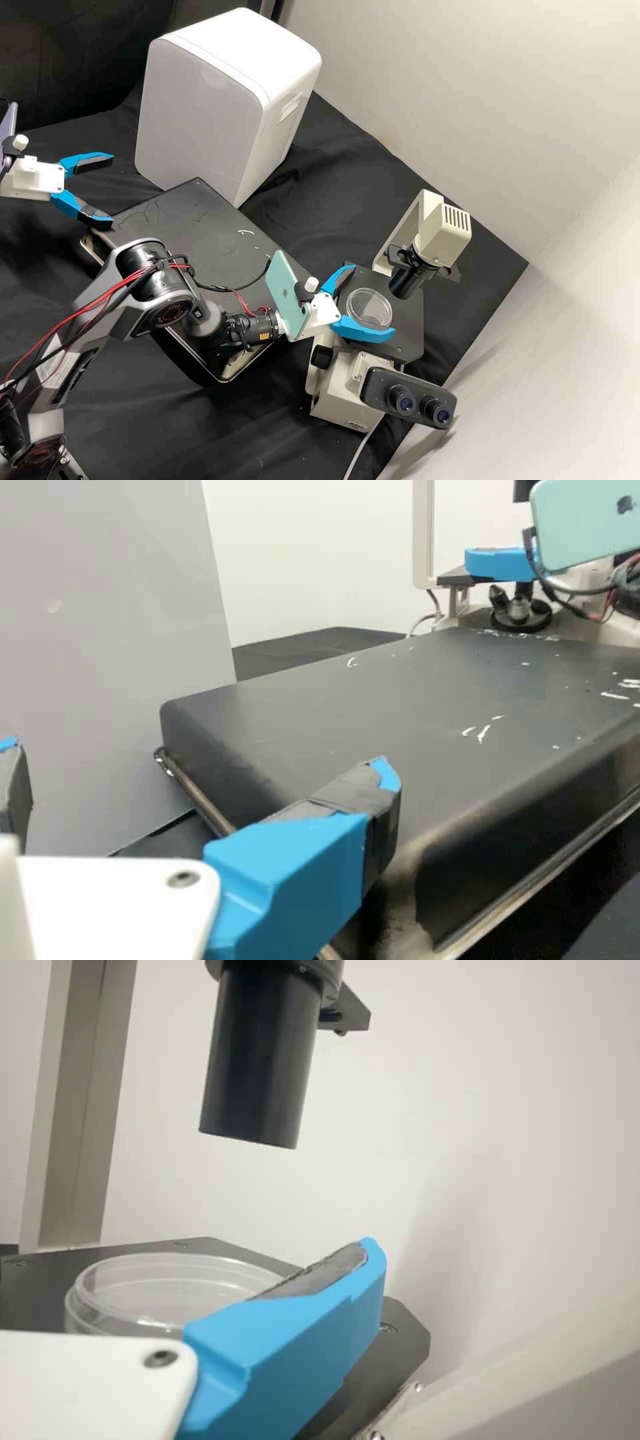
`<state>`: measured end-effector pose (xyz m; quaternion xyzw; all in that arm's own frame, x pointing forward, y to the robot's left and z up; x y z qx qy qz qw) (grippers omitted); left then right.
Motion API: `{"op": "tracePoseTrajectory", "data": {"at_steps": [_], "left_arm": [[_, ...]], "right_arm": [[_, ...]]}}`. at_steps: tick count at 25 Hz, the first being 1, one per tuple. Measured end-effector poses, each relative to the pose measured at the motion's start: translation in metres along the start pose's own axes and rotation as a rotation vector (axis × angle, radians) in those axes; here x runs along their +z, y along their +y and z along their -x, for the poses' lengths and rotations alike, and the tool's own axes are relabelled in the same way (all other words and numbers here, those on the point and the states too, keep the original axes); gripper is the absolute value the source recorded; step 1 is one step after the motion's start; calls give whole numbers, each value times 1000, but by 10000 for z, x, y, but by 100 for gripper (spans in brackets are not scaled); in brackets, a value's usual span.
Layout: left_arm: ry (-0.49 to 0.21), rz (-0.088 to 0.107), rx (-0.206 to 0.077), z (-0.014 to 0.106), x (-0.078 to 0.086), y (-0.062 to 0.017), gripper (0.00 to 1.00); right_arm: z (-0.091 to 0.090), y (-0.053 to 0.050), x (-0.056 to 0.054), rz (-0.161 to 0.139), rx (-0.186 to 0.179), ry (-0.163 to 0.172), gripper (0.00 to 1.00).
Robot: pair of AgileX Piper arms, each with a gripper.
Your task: Place the petri dish on the microscope
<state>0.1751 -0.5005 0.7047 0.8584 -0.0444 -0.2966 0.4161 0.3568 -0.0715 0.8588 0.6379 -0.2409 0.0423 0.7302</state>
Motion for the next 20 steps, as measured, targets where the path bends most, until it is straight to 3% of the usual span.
{"op": "tracePoseTrajectory", "data": {"at_steps": [4,5,7,9,10,13,20], "left_arm": [[63,-37,32,27,24,47,100],[84,-41,37,33,24,55,100],[102,-48,49,45,26,76,100],[102,-48,56,47,27,85,100],[102,-48,56,47,27,85,100],[110,-44,57,48,20,86,100],[113,-43,57,48,17,86,100]], "right_arm": [[54,-1,21,4,0,-2,100],[81,-4,35,-14,6,-8,100],[132,-14,56,-80,9,-11,100],[168,-1,91,-172,6,6,100],[171,0,98,-185,0,11,100],[174,14,98,-205,1,14,100],[179,21,92,-217,1,16,100]]}}
